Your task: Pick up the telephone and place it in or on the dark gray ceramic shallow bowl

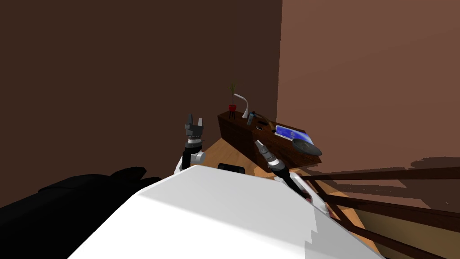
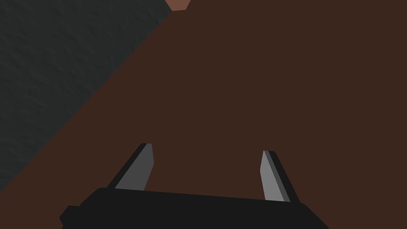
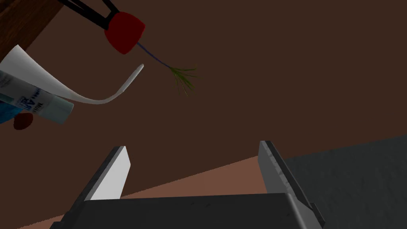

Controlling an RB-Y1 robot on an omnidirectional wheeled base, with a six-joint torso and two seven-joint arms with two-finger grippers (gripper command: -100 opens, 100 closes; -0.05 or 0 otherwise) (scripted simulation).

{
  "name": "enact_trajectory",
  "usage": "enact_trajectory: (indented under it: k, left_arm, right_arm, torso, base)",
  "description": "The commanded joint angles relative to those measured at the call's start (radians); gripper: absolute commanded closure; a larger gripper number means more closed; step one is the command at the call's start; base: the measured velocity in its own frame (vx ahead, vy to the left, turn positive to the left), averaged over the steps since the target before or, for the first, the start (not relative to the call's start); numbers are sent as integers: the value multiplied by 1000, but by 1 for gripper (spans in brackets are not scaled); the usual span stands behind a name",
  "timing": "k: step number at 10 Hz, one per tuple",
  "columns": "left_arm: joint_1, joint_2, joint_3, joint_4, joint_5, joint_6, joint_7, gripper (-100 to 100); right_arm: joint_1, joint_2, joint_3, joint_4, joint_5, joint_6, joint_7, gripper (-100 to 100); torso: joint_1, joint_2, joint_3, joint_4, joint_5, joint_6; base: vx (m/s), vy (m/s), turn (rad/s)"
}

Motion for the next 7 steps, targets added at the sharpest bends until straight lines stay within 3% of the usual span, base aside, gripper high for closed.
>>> enact_trajectory:
  k: [1,4,5,6,7]
  left_arm:
    - [0,0,0,0,0,0,0,0]
    - [0,0,0,0,0,0,0,0]
    - [0,0,0,0,0,0,0,0]
    - [0,0,0,0,0,0,0,0]
    - [0,0,0,0,0,0,0,0]
  right_arm:
    - [-9,-50,17,31,25,0,12,-100]
    - [-14,-146,31,63,47,-3,21,-100]
    - [-14,-160,31,63,47,-3,21,-100]
    - [-19,-197,47,95,69,-7,30,-100]
    - [-19,-230,47,95,69,-7,30,-100]
  torso:
    - [0,0,0,0,0,0]
    - [5,-1,-1,0,1,0]
    - [2,-1,-1,0,1,0]
    - [-3,-1,0,0,0,0]
    - [-1,-1,0,0,0,0]
  base:
    - [-31,148,67]
    - [-15,150,47]
    - [-16,40,-12]
    - [-24,87,101]
    - [-7,95,37]
